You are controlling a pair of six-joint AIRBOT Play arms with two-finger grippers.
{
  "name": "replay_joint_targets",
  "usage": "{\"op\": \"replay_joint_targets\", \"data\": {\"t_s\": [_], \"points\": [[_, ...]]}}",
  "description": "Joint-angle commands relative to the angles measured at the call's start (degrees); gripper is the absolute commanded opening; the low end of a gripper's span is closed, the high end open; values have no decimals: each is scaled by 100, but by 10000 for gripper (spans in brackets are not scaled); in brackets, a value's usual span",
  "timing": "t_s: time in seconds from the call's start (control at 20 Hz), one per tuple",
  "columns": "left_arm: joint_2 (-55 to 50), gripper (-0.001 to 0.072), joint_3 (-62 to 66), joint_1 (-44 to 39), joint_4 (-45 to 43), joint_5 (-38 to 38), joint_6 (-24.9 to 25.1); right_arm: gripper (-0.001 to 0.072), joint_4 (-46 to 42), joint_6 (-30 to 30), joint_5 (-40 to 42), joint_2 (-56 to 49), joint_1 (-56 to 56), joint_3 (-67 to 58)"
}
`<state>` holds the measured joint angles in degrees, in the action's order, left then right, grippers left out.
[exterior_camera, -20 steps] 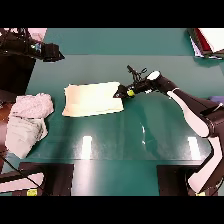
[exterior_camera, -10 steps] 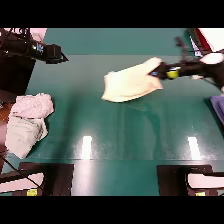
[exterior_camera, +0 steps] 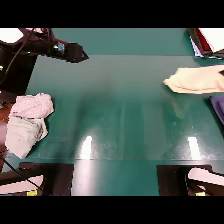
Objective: Fold the shirts.
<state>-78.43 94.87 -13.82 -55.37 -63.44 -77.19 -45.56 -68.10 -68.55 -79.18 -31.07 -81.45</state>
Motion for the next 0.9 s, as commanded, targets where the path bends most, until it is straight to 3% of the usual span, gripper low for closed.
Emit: {"op": "replay_joint_targets", "data": {"t_s": [0.0,0.45,0.85], "points": [[-2,23,-2,-299,4,170,2,14,-52,0,-111,-444,-719,-599],[-15,23,-2,-297,-160,168,4,15,-57,-140,-439,-479,-1316,-1996],[-15,24,-2,-297,-168,142,11,14,-111,-140,-723,-7,-1950,-2015]]}}
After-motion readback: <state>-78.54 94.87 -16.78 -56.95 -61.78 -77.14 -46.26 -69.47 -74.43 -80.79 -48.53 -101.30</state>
